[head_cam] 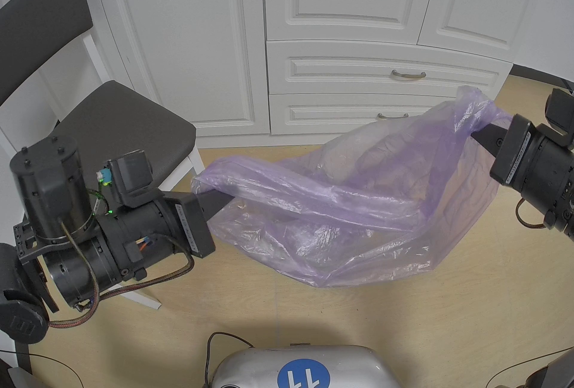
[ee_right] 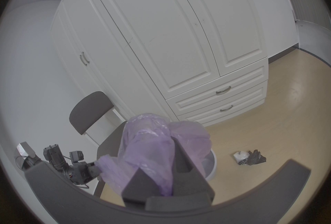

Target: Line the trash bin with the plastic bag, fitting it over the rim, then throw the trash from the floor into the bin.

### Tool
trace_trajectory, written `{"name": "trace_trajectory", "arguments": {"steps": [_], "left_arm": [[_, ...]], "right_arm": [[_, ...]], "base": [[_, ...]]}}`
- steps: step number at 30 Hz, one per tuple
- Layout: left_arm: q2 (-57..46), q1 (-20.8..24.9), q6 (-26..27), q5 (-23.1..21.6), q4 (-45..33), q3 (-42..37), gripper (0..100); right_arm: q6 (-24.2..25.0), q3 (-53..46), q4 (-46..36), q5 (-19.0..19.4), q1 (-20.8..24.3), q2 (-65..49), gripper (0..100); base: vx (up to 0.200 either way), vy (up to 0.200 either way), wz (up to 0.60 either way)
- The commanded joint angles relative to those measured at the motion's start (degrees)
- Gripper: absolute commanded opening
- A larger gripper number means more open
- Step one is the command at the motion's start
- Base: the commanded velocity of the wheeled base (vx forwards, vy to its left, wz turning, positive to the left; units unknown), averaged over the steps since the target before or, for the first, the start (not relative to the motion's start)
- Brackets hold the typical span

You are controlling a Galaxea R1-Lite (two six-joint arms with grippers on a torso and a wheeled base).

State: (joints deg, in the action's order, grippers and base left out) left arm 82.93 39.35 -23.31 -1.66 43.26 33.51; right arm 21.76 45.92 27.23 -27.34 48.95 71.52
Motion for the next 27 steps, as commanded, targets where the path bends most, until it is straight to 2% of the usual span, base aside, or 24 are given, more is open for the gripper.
{"name": "trace_trajectory", "arguments": {"steps": [1,5,9,15,21,24,27], "left_arm": [[4.3,0.6,4.7,6.6,-2.4,2.6,0],[5.4,0.8,6.1,9.0,-2.0,2.7,0],[5.3,0.8,6.0,8.8,-0.7,2.6,0],[5.7,1.3,5.7,8.6,1.7,2.2,0],[6.4,1.7,5.6,8.6,3.1,2.0,0],[6.3,3.2,5.5,8.5,3.6,1.6,0],[5.7,6.7,5.4,8.5,5.7,0.0,0]], "right_arm": [[-0.8,-1.6,0.1,-0.2,0.9,0.5,0],[-2.6,-4.2,0.1,0.3,2.5,0.5,0],[-5.1,-7.0,0.3,0.7,3.7,1.2,0],[-6.0,-9.9,0.6,1.0,4.1,4.2,0],[-9.0,-12.3,0.9,4.0,4.1,4.5,0],[-8.9,-12.3,0.9,4.2,4.1,4.7,0],[-9.0,-12.6,0.9,4.4,4.2,5.0,0]], "base": [[0.000,0.000,0.00],[0.000,0.000,0.00],[0.000,0.000,0.00],[0.000,0.000,0.00],[0.000,0.000,0.00],[0.000,0.000,0.00],[0.000,0.000,0.00]]}}
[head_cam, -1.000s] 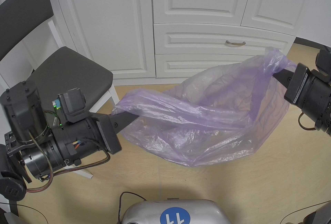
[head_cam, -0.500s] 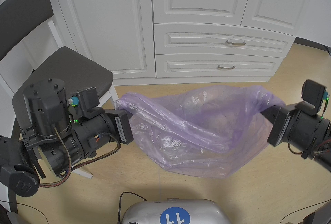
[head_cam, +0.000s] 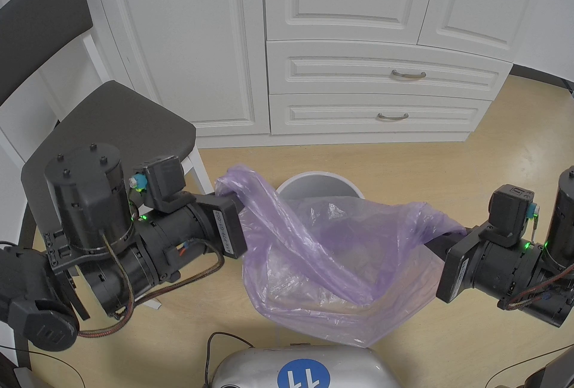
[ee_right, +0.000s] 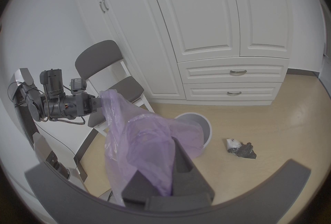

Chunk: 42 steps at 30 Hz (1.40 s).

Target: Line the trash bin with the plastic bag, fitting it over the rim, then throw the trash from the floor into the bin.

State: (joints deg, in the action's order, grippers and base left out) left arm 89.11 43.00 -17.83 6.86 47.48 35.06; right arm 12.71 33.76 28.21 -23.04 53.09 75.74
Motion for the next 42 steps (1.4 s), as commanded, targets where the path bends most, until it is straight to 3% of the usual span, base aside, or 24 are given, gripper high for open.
{"name": "trace_trajectory", "arguments": {"steps": [1,9,11,21,25,26,27,31,33,36,38,42], "left_arm": [[-0.4,4.0,-0.2,-0.1,2.6,-2.2,0],[0.6,6.7,-2.9,-2.0,8.5,-4.1,0],[0.4,6.7,-4.8,-5.2,8.9,-4.7,0],[3.2,4.1,-5.0,-6.2,8.9,-3.9,0],[6.2,-0.1,-5.3,-9.4,9.2,-2.0,0],[8.9,-2.1,-7.2,-11.4,9.5,0.4,0],[9.9,-2.6,-8.2,-12.0,9.5,1.6,0],[15.2,-3.8,-12.8,-14.2,9.5,8.1,0],[19.5,-3.8,-15.5,-14.2,9.5,12.4,0],[23.5,-3.8,-17.6,-14.1,10.3,15.5,0],[27.0,-3.8,-18.6,-13.8,13.2,17.1,0],[33.3,-3.8,-18.9,-13.4,21.6,18.2,0]], "right_arm": [[0.0,-0.6,-0.1,0.1,0.1,1.0,0],[0.6,-0.7,0.0,0.1,1.4,2.3,0],[0.6,-1.1,2.2,0.1,1.8,3.5,0],[0.1,-1.9,13.7,-0.1,0.8,7.3,0],[-0.6,0.3,11.4,0.4,-4.0,8.3,0],[-0.2,6.0,8.3,2.8,-8.9,10.5,0],[0.1,8.6,6.9,4.1,-10.7,11.4,0],[7.1,20.9,-4.2,7.3,-15.6,15.6,0],[18.2,32.0,-18.5,11.3,-17.1,17.2,0],[28.1,40.3,-27.5,18.7,-19.3,20.4,0],[30.8,43.4,-28.4,21.7,-22.1,23.5,0],[30.6,44.6,-26.7,22.4,-25.3,28.7,0]], "base": [[0.000,0.000,0.00],[0.000,0.000,0.00],[0.000,0.000,0.00],[0.000,0.000,0.00],[0.000,0.000,0.00],[0.000,0.000,0.00],[0.000,0.000,0.00],[0.000,0.000,0.00],[0.000,0.000,0.00],[0.000,0.000,0.00],[0.000,0.000,0.00],[0.000,0.000,0.00]]}}
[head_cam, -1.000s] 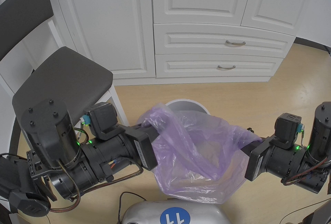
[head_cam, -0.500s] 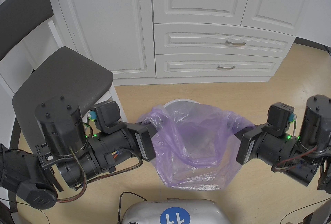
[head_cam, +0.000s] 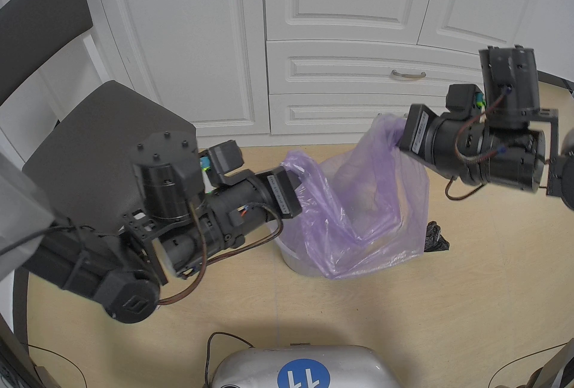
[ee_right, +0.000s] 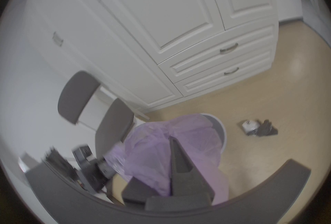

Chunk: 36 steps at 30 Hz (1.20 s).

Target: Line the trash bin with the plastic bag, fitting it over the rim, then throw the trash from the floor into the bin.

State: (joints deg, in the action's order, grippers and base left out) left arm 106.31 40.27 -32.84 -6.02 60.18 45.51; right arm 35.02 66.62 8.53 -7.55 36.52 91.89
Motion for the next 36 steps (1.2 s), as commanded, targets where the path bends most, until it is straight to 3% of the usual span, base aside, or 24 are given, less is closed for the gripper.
{"name": "trace_trajectory", "arguments": {"steps": [1,10,36], "left_arm": [[17.1,-1.2,-3.9,-0.5,10.6,7.7,0],[22.5,-2.0,-4.1,-0.5,13.4,8.0,0],[21.1,-3.9,-3.5,-0.3,12.4,6.8,0]], "right_arm": [[8.3,11.6,-6.0,6.8,-8.9,13.3,0],[8.3,9.1,-1.9,7.1,-8.4,15.1,0],[8.1,8.6,-1.9,7.2,-6.3,18.2,0]], "base": [[0.000,0.000,0.00],[0.000,0.000,0.00],[0.000,0.000,0.00]]}}
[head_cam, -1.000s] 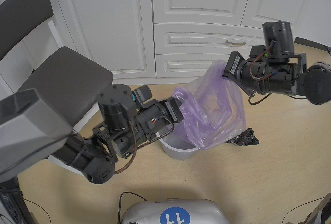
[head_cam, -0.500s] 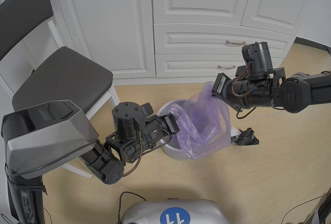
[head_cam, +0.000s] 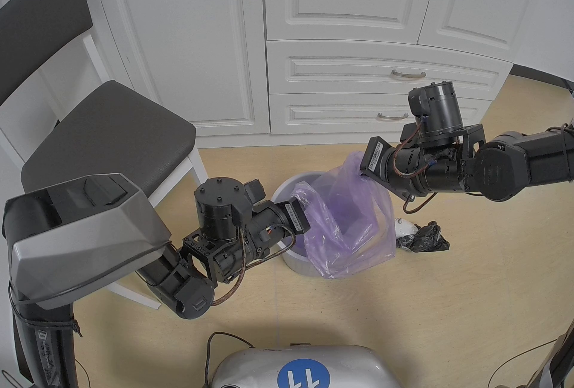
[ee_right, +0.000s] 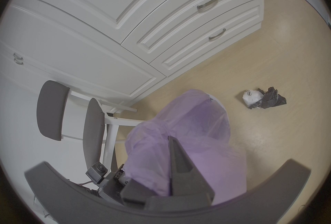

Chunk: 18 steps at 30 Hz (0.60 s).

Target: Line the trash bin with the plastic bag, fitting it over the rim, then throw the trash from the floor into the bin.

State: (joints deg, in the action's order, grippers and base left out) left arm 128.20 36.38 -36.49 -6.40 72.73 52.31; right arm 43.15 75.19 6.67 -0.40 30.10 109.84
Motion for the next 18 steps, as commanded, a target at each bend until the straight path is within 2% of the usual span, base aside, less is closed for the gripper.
{"name": "trace_trajectory", "arguments": {"steps": [1,8,9,13,15,18], "left_arm": [[-0.8,0.0,0.1,0.1,-0.2,0.0,0],[-0.8,0.0,0.5,1.3,-2.3,0.8,0],[-0.9,0.0,1.6,2.8,-5.8,1.7,0],[-1.0,0.3,3.9,5.3,-10.8,3.1,0],[-2.3,0.5,7.1,8.2,-17.4,4.1,0],[-2.5,0.9,7.7,9.7,-18.5,4.2,0]], "right_arm": [[0.0,0.0,0.0,0.1,0.3,0.5,0],[0.0,0.0,0.0,0.1,0.5,0.6,0],[0.1,0.0,0.0,0.4,0.6,0.6,0],[0.1,0.0,0.0,0.7,0.8,0.6,0],[0.2,0.0,0.0,0.8,0.9,0.7,0],[0.2,0.0,0.0,0.7,1.0,0.7,0]], "base": [[0.000,0.000,0.00],[0.000,0.000,0.00],[0.000,0.000,0.00],[0.000,0.000,0.00],[0.000,0.000,0.00],[0.000,0.000,0.00]]}}
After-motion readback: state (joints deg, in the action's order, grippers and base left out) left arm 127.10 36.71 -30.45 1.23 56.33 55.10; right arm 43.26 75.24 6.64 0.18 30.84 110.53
